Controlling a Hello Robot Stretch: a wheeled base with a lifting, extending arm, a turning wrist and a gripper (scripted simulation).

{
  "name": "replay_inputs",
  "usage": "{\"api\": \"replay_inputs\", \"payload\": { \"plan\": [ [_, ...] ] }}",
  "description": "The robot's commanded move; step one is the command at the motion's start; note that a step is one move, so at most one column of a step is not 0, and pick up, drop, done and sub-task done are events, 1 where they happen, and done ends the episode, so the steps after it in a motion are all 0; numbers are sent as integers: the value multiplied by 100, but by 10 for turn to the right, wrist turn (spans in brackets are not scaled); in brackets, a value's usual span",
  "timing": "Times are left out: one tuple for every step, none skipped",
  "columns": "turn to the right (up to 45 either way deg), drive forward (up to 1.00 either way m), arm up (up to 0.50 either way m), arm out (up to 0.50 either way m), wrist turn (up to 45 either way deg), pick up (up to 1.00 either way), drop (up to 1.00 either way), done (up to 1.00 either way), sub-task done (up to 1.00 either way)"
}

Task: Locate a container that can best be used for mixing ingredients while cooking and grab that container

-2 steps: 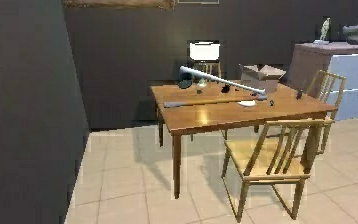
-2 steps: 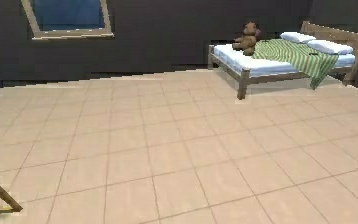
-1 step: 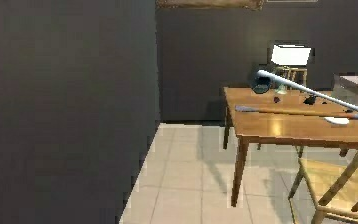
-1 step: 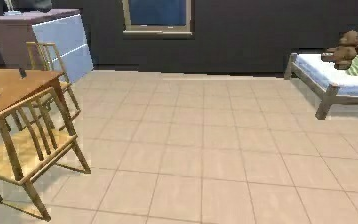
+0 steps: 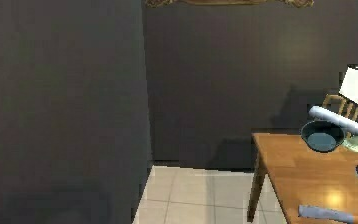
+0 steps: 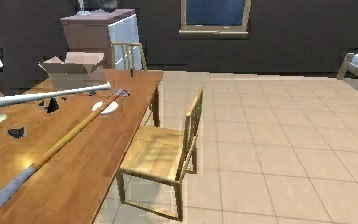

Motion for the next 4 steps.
{"api": "replay_inputs", "payload": {
  "plan": [
    [-450,0,0,0,0,0,0,0,0],
    [450,0,0,0,0,0,0,0,0],
    [90,0,0,0,0,0,0,0,0],
    [0,85,0,0,0,0,0,0,0]
  ]
}}
